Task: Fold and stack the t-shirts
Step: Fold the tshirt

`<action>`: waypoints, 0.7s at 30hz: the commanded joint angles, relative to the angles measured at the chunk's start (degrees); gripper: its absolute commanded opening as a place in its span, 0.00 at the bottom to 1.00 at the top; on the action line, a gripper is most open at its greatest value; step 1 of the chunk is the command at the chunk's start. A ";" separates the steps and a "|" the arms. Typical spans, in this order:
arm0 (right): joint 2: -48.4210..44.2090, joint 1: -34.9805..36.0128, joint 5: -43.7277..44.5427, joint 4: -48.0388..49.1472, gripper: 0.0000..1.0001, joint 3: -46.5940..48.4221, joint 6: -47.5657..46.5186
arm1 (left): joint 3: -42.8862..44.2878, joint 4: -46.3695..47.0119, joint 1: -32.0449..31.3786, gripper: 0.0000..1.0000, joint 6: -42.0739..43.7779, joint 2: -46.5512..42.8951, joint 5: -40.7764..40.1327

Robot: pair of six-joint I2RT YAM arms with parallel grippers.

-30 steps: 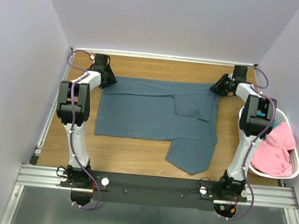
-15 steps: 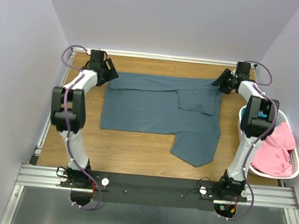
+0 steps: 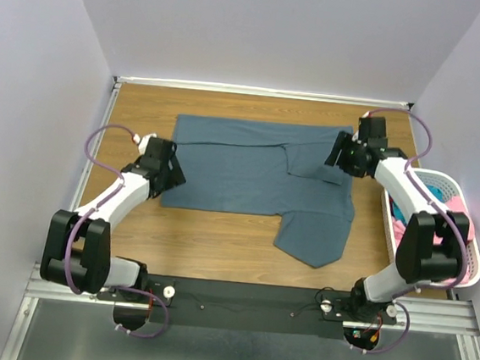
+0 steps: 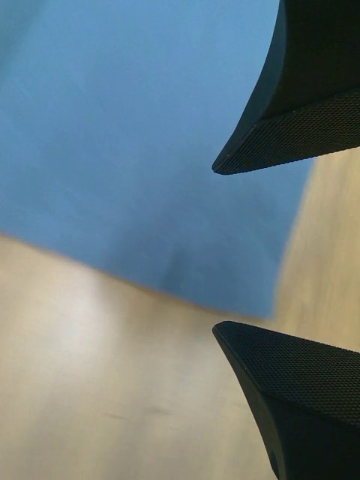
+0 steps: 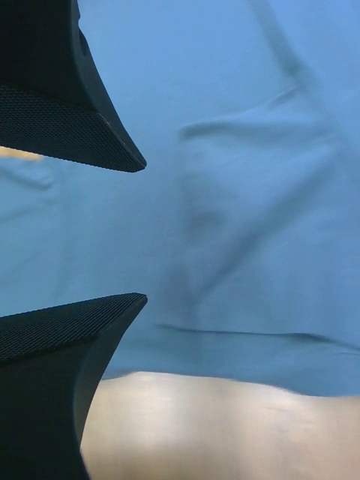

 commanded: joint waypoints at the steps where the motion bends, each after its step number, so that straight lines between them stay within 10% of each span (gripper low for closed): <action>1: -5.99 2.02 5.25 -6.72 0.74 -5.86 -1.22 | -3.54 -4.31 -2.08 0.87 -4.90 -0.67 -6.94; 21: -13.48 2.37 5.25 -6.81 0.74 -14.15 -2.27 | -4.07 -7.04 -3.23 0.64 -6.05 4.87 -7.39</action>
